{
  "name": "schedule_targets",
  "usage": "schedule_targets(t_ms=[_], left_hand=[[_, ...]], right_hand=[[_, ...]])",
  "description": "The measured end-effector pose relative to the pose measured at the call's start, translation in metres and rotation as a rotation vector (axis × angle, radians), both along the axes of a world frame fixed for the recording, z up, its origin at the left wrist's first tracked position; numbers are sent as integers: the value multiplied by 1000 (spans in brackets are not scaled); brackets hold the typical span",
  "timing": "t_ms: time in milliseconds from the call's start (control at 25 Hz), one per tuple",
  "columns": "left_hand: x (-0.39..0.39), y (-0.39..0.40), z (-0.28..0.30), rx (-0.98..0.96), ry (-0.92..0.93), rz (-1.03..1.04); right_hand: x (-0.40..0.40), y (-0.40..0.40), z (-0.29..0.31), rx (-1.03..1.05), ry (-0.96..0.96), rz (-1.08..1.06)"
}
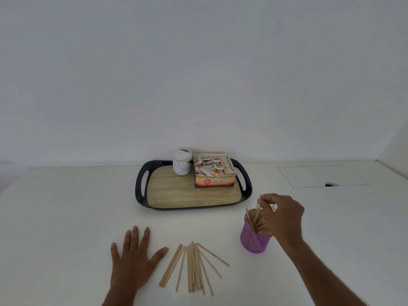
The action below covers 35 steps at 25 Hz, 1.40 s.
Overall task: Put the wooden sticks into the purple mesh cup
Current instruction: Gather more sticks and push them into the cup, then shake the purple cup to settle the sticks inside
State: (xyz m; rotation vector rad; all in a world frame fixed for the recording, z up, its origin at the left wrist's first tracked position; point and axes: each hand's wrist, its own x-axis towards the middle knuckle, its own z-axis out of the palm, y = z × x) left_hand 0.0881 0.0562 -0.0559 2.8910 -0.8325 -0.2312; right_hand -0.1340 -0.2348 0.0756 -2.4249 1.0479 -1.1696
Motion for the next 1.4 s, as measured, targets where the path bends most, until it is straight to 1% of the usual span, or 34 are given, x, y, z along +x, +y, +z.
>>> schedule_targets(t_ms=[120, 200, 240, 320, 400, 480, 520, 600, 720, 800, 920, 1000, 1120, 1160, 1280, 1400], left_hand=[[1, 0, -1, 5, 1, 0], [1, 0, 0, 4, 5, -1], [1, 0, 0, 4, 5, -3], [0, 0, 1, 1, 3, -4], [0, 0, 0, -4, -3, -1], [0, 1, -2, -8, -7, -1], [1, 1, -2, -11, -7, -1], [0, 1, -2, -11, -8, -1], [-1, 1, 1, 8, -19, -1], [-1, 0, 2, 11, -16, -2], [-1, 0, 1, 1, -19, 1], [-1, 1, 0, -8, -19, 3], [-1, 1, 1, -6, -22, 1], [-1, 1, 2, -4, -19, 2], [-1, 0, 2, 2, -21, 5], [-2, 1, 3, 6, -21, 1]], right_hand=[[-1, -4, -9, 63, 127, -12], [-1, -6, -12, 91, 121, -13], [-3, -6, -11, 116, 67, 14], [-12, -4, -8, 204, -136, 103], [-26, -1, -16, 354, -365, 179], [-37, 4, -33, 518, -487, 248], [-41, 8, -45, 596, -497, 272], [-44, 14, -67, 733, -450, 297], [-40, 22, -89, 833, -285, 273], [-33, 23, -98, 820, -238, 242], [-22, 19, -107, 763, -231, 111], [-18, 17, -108, 728, -237, 68], [-17, 19, -99, 713, -387, -43], [-16, 20, -96, 686, -411, -42], [-16, 24, -90, 568, -335, 70], [-13, 29, -84, 598, -466, 8]])
